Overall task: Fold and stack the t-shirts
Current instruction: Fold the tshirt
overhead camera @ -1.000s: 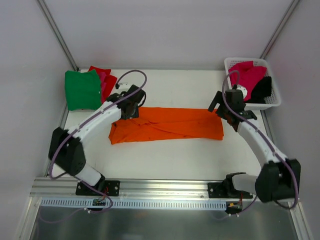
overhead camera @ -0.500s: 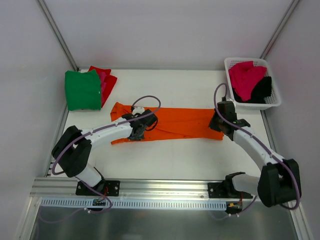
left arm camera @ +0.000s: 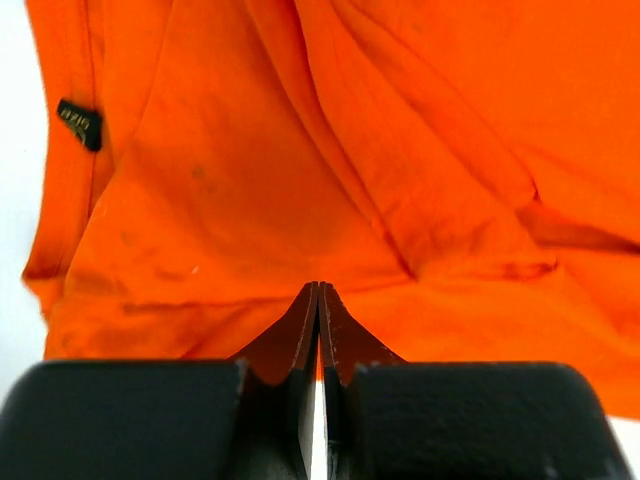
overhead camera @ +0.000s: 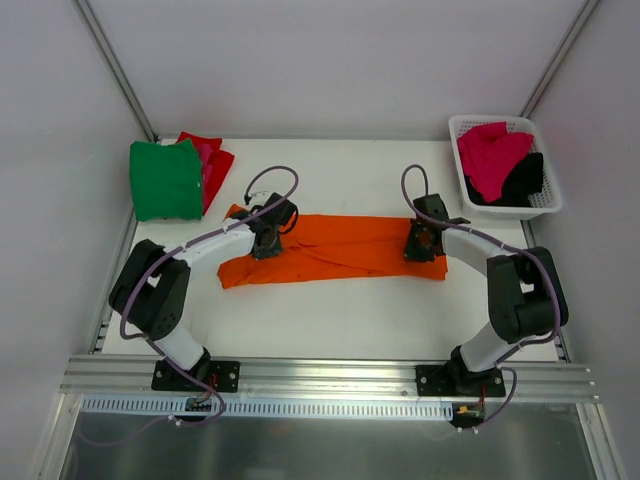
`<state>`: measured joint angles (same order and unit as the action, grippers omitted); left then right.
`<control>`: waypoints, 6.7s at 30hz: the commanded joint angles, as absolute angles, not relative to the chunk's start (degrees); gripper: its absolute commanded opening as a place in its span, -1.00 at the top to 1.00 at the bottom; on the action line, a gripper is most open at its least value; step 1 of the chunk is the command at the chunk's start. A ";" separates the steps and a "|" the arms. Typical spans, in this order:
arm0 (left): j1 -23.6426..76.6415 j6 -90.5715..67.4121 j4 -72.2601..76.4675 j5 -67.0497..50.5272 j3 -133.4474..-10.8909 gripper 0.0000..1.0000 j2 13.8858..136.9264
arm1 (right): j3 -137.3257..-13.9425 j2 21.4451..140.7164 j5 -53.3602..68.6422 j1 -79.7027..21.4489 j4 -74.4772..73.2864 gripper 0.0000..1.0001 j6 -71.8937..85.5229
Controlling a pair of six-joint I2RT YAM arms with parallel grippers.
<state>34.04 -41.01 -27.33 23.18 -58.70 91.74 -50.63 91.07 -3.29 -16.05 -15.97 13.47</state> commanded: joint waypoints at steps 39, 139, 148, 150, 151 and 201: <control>22.41 -26.01 -31.28 -19.24 -105.01 1.00 134.81 | -23.38 60.81 -2.47 -58.50 -19.63 0.99 36.56; 44.12 -46.32 -21.71 10.11 -42.45 -0.08 72.16 | -28.30 61.69 -10.82 -86.31 -7.65 0.24 44.21; 44.21 -46.67 -21.71 10.81 -41.31 -0.09 70.93 | -32.34 70.66 -8.17 -86.66 -5.27 0.34 42.80; 44.21 -46.67 -21.71 10.90 -41.22 -0.09 70.84 | -32.26 70.40 -8.35 -86.75 -5.19 0.48 42.89; 44.21 -46.67 -21.71 10.81 -41.22 -0.09 70.84 | -31.99 70.14 -8.44 -86.75 -5.27 0.51 42.89; 53.16 -48.51 -23.46 9.05 -40.35 -0.03 68.03 | -38.67 63.19 -21.01 -95.71 -32.96 0.99 50.44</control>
